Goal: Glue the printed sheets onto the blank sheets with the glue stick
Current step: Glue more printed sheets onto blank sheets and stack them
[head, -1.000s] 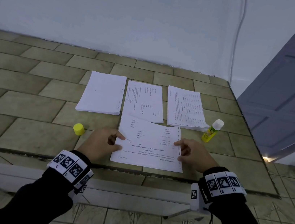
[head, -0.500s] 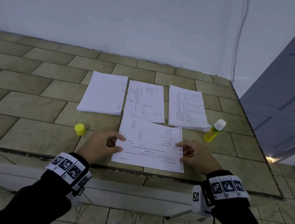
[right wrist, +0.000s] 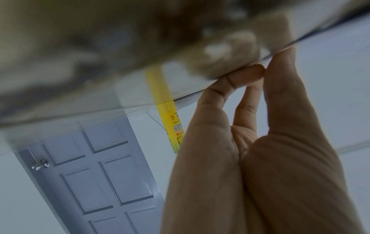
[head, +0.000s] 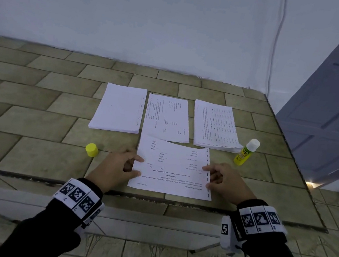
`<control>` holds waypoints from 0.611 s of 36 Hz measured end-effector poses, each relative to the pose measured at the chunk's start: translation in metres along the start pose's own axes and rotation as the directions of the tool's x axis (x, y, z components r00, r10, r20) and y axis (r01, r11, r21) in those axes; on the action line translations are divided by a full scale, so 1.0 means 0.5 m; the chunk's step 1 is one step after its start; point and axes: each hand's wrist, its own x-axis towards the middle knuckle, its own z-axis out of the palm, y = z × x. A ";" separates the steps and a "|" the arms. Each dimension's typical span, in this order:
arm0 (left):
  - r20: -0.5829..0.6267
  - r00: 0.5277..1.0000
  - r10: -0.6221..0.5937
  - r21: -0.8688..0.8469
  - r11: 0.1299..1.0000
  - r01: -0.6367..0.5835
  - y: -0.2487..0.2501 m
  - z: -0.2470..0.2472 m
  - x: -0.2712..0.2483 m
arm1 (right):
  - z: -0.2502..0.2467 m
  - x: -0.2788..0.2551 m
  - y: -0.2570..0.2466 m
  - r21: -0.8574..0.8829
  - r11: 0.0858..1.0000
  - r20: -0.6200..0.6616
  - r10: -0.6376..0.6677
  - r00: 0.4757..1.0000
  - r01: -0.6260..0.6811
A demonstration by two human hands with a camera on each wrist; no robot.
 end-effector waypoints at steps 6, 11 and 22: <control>-0.015 0.991 0.131 0.266 0.956 -0.122 -0.009 0.011 0.021 | 0.006 0.001 -0.012 -0.148 0.988 -0.029 0.038 0.999 -0.042; 0.047 0.999 0.000 0.449 0.893 -0.021 0.006 0.044 0.048 | 0.012 0.000 -0.023 -0.276 0.959 -0.025 0.062 0.998 -0.067; 0.011 0.999 0.042 0.561 0.827 -0.041 -0.026 0.080 0.052 | 0.095 -0.016 -0.146 -0.470 0.875 -0.012 -0.140 0.990 0.117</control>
